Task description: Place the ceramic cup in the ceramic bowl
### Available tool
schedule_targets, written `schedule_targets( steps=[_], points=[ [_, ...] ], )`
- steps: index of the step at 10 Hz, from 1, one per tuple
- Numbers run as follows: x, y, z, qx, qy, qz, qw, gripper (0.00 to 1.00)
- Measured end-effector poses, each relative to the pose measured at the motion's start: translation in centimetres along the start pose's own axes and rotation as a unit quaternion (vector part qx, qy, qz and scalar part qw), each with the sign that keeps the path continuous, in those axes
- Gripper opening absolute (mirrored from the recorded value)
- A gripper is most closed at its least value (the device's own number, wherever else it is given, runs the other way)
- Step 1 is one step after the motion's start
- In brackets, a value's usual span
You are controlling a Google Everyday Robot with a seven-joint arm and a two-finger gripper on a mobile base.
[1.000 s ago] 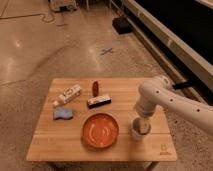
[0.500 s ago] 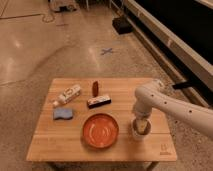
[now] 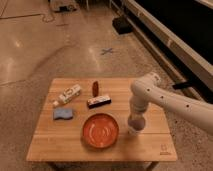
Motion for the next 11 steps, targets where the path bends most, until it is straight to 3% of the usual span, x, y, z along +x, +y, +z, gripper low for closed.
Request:
schedule_targets(
  steps=[4, 6, 9, 11],
  points=[
    [-7.3, -0.9, -4.9, 0.011, 0.015, -0.058, 0.9981, 0.16],
    [-9.6, -0.9, -6.7, 0.018, 0.022, -0.085, 0.9960, 0.16],
    [-12.2, -0.7, -6.6, 0.025, 0.029, -0.123, 0.9917, 0.16],
    [-15.4, 0.5, -5.6, 0.031, 0.028, -0.148, 0.9882, 0.16]
  ],
)
